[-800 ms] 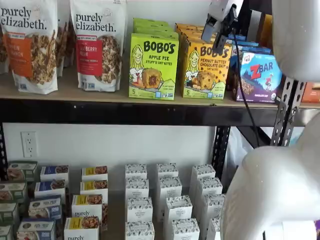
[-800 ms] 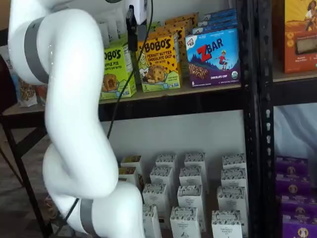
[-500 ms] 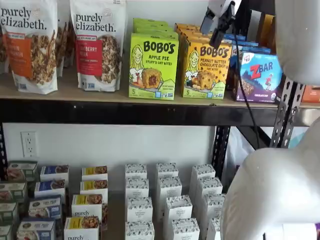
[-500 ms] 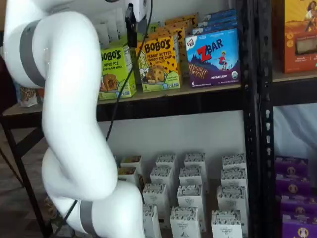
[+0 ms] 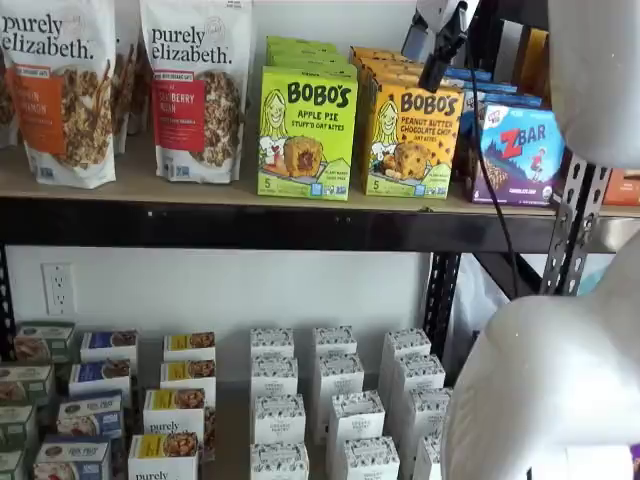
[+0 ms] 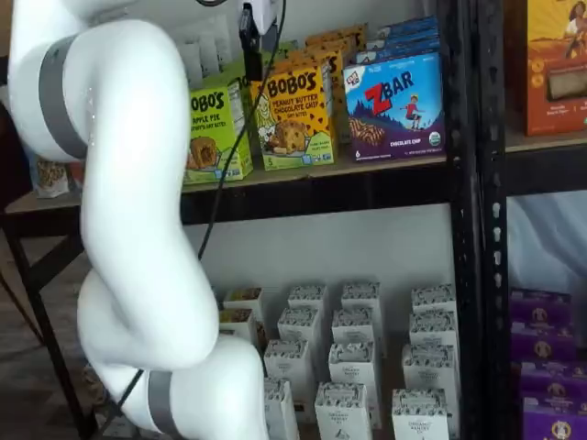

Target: Pick up the orange box on the top shelf, the fifth box from the left

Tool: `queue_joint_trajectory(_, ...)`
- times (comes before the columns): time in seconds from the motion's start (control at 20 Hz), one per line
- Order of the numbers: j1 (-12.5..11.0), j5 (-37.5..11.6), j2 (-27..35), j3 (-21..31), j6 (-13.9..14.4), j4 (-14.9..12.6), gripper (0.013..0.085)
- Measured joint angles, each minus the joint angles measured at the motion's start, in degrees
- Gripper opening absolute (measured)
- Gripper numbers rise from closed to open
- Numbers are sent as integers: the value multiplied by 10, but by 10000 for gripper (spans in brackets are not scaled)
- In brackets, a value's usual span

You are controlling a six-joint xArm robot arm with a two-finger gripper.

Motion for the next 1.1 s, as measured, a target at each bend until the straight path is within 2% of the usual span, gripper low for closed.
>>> queue_joint_trajectory(0.35,2,6,42,-36,-9,-37,850)
queue_joint_trajectory(0.5,1,4,55,-43,-13,-42,850)
queue_joint_trajectory(0.85,3,-35,61,-24,-19,-59,850)
queue_joint_trajectory(1.1,5,-43,68,-21,-18,-56,850)
